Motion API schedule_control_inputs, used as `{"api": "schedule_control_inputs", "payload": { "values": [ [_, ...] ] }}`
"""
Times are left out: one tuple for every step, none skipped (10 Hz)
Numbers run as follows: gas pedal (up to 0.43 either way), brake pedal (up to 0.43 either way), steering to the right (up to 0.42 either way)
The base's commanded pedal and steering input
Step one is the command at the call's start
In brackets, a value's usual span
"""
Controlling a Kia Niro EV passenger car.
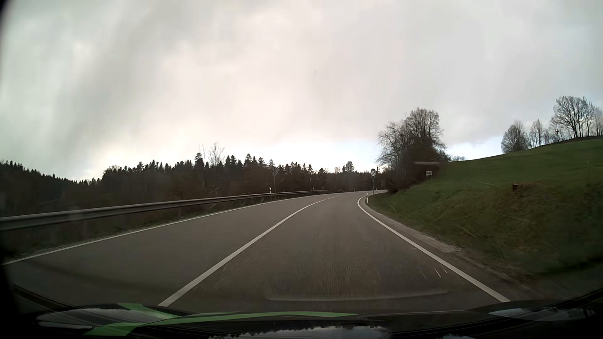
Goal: Follow the waypoints while adhering to traffic rules and regulations
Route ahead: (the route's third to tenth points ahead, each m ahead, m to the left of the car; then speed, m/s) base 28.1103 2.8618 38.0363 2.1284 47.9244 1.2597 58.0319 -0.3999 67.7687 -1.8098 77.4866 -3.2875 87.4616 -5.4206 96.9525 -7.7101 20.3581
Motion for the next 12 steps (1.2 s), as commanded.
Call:
{"api": "schedule_control_inputs", "payload": {
  "values": [
    [0.197, 0.000, 0.010],
    [0.209, 0.000, 0.010],
    [0.209, 0.000, 0.009],
    [0.209, 0.000, 0.009],
    [0.209, 0.000, 0.009],
    [0.209, 0.000, 0.008],
    [0.209, 0.000, 0.008],
    [0.209, 0.000, 0.008],
    [0.209, 0.000, 0.008],
    [0.209, 0.000, 0.008],
    [0.209, 0.000, 0.008],
    [0.209, 0.000, 0.008]
  ]
}}
